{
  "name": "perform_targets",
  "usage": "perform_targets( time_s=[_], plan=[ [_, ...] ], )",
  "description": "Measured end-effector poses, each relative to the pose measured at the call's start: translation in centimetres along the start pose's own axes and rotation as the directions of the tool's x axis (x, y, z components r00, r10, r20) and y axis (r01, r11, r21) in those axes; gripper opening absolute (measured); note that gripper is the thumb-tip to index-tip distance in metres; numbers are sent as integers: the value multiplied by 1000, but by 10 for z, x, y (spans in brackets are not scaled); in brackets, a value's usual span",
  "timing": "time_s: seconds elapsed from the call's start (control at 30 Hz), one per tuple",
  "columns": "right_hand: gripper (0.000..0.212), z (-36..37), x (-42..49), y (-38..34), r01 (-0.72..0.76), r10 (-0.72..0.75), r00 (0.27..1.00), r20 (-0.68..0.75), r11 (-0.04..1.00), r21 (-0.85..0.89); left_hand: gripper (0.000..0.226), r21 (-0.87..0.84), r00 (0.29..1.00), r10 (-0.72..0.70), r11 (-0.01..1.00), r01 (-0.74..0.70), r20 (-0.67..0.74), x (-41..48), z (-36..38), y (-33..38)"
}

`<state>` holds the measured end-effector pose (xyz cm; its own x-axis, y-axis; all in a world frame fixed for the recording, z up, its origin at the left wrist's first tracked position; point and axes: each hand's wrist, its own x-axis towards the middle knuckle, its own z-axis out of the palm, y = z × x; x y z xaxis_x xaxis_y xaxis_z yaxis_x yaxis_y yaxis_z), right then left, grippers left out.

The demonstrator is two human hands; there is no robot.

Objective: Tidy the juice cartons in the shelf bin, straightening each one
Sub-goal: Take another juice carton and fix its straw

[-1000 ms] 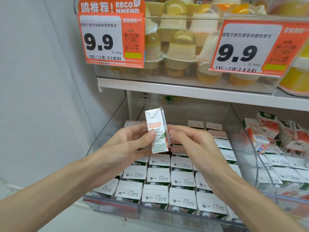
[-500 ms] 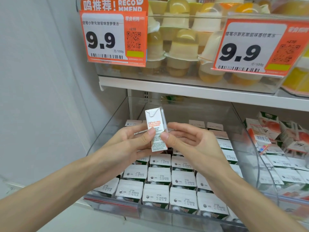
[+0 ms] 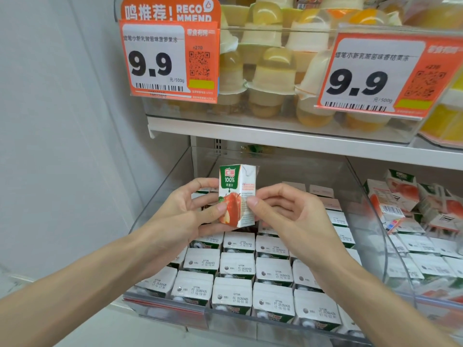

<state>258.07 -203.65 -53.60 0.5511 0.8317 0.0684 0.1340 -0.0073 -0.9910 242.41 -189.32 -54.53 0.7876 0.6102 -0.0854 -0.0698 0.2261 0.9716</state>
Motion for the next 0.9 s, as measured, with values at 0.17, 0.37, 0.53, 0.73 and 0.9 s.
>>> perform_targets(
  time_s=[0.17, 0.37, 0.53, 0.73, 0.9],
  plan=[
    [15, 2, -2, -2, 48, -46, 998, 46, 998, -42, 50, 71, 998, 11, 997, -16, 63, -1, -1, -3],
    [19, 6, -4, -2, 78, -67, 991, 119, 993, -88, 46, 191, 995, 68, 978, -81, 75, -2, -3, -3],
    [22, 6, -4, -1, 47, -34, 993, 109, 992, -120, 43, 287, 988, 141, 946, -153, 62, -2, -8, -2],
    [16, 4, -4, -2, 26, -18, 997, 81, 994, -104, 45, 236, 987, 134, 960, -152, 88, -2, -4, 1],
    [11, 0, -1, -2, 0, 0, 1000, -11, 1000, 15, 44, 179, 998, 40, 983, -47, 41, -2, -2, -1]
  ],
)
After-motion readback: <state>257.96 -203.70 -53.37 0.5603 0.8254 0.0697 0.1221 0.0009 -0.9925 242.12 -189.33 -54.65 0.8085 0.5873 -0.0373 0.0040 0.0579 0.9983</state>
